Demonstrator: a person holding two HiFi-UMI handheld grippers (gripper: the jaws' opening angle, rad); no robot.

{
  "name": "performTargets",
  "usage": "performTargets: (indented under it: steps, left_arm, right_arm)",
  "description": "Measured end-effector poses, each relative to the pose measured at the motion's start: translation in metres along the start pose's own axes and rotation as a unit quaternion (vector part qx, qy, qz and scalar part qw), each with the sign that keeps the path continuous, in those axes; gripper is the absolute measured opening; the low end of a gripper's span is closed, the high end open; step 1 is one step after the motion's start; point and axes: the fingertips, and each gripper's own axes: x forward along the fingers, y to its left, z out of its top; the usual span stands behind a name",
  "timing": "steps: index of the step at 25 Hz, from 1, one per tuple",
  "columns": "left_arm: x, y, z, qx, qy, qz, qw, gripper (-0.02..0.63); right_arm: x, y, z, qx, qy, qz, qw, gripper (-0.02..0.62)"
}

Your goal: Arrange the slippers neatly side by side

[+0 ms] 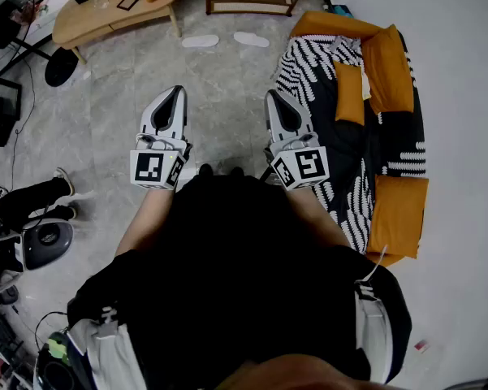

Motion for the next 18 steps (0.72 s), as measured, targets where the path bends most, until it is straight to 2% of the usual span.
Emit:
performTargets:
  steps: [13, 18]
  left_arm:
    - [-0.016, -0.008, -0.006, -0.01, 0.012, 0.011, 0.9998, 0.014]
    - [-0.019, -0.011, 0.0, -0.002, 0.013, -0.003, 0.9999, 0.015]
  right_arm:
    - [-0.018, -0.01, -0.003, 0.006, 0.004, -0.021, 1.0, 0.031]
    - [-0.024, -0.013, 0.004, 0.014, -0.012, -0.018, 1.0, 0.032]
